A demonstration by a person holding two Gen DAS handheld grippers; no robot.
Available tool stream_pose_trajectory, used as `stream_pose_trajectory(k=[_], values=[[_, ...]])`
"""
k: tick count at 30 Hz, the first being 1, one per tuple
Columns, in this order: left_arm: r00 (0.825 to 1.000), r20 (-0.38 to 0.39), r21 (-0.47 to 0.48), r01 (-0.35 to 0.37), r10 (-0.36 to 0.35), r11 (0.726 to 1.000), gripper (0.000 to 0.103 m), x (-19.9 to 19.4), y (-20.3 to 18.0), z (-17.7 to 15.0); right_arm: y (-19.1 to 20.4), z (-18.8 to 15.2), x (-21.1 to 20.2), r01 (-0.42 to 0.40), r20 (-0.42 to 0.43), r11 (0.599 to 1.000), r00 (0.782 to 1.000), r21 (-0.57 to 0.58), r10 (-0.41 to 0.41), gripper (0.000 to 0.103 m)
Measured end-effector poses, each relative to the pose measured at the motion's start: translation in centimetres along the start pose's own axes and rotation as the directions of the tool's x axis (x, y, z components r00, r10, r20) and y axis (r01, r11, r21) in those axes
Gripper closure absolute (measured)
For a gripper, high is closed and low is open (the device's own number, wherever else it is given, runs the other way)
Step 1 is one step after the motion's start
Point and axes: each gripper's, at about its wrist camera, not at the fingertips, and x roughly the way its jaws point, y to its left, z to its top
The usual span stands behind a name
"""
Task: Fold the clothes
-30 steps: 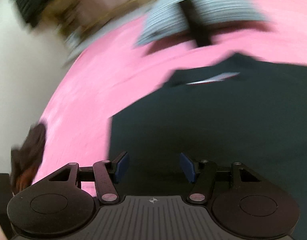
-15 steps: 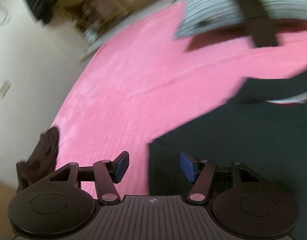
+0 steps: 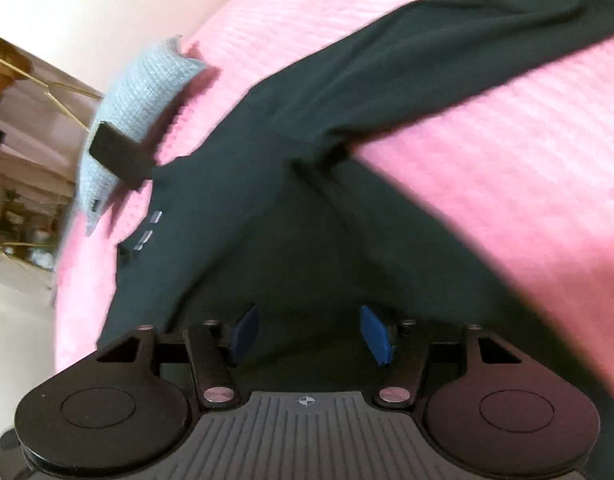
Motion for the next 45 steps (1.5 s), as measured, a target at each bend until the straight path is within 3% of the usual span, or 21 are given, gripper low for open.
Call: stream_pose_trajectory(k=[3,5,11,15,20,21,22,23,25,29,31,33,35,37,40,41,42,43,45], values=[[1.000,-0.012,0.017,0.012,-0.012,1.000,0.063,2.4,-4.1,3.1,-4.0,2.6,-3.3,-0.023,0.077,0.997,0.997,0.070,0.017,0.043],[0.999,-0.020,0.032,0.030,-0.029,0.999,0.059,3.9,-7.7,5.8,-7.7,5.1,-5.5,0.015,0.149,0.994,0.988,0.105,-0.031,0.043],[0.995,-0.011,0.178,0.096,-0.096,0.979,0.054,5.6,-16.6,12.2,-19.3,13.0,-9.7,0.104,0.339,0.956,0.920,0.274,-0.197,0.043],[0.995,-0.015,0.257,0.096,-0.096,0.962,0.052,6.1,-19.8,14.4,-25.1,15.9,-9.2,0.036,0.384,0.924,0.903,0.381,-0.193,0.043],[0.997,-0.050,0.262,0.069,-0.058,0.963,0.050,7.1,-20.6,15.4,-28.6,17.3,-8.7,-0.087,0.447,0.903,0.886,0.420,-0.123,0.044],[0.997,-0.058,0.257,0.063,-0.050,0.964,0.050,7.0,-20.5,15.1,-28.7,17.3,-8.7,-0.103,0.452,0.899,0.885,0.426,-0.113,0.056],[0.997,-0.065,0.251,0.060,-0.045,0.966,0.050,6.9,-20.3,14.9,-28.6,17.4,-8.8,-0.108,0.454,0.898,0.884,0.427,-0.109,0.086],[0.997,-0.071,0.245,0.058,-0.041,0.968,0.050,6.8,-20.1,14.7,-28.2,17.5,-8.9,-0.098,0.450,0.902,0.886,0.420,-0.113,0.095],[0.996,-0.077,0.230,0.056,-0.039,0.972,0.050,6.5,-19.8,14.3,-27.3,17.7,-9.2,-0.077,0.441,0.911,0.889,0.406,-0.122,0.095],[0.997,-0.069,0.193,0.052,-0.040,0.980,0.050,5.5,-18.9,13.6,-20.5,18.6,-10.3,0.006,0.437,0.974,0.893,0.224,-0.106,0.097],[0.998,-0.057,0.159,0.040,-0.031,0.986,0.050,4.7,-17.4,12.9,-14.5,19.0,-10.3,0.025,0.445,0.998,0.895,0.050,-0.045,0.097],[0.999,-0.044,0.118,0.021,-0.016,0.993,0.050,3.6,-15.4,11.8,-6.8,18.8,-9.7,0.014,0.447,0.988,0.893,-0.155,0.058,0.097],[0.999,-0.032,0.075,0.002,0.000,0.997,0.050,2.5,-13.4,10.8,1.6,17.4,-8.8,-0.026,0.427,0.932,0.884,-0.362,0.191,0.097],[1.000,-0.021,0.032,-0.017,0.018,0.999,0.050,1.5,-11.2,9.7,9.9,14.2,-7.2,-0.103,0.356,0.832,0.870,-0.545,0.341,0.097],[0.997,-0.033,-0.041,-0.075,0.074,0.996,0.049,-0.5,-6.3,6.8,18.8,8.1,-1.6,-0.190,0.192,0.680,0.875,-0.708,0.445,0.093],[0.995,-0.042,-0.061,-0.094,0.092,0.994,0.049,-1.0,-4.7,5.7,20.8,5.6,1.1,-0.179,0.145,0.632,0.893,-0.754,0.426,0.078],[0.993,-0.052,-0.081,-0.114,0.110,0.990,0.049,-1.5,-3.0,4.7,22.1,3.1,3.8,-0.168,0.097,0.589,0.915,-0.791,0.391,0.029],[0.989,-0.067,-0.095,-0.136,0.130,0.986,0.049,-2.0,-1.4,3.6,23.4,0.6,6.4,-0.159,0.052,0.544,0.935,-0.824,0.352,0.015],[0.982,-0.092,-0.125,-0.173,0.162,0.977,0.049,-2.7,1.9,1.4,24.5,-3.2,10.0,-0.161,-0.027,0.487,0.963,-0.859,0.270,0.016]])
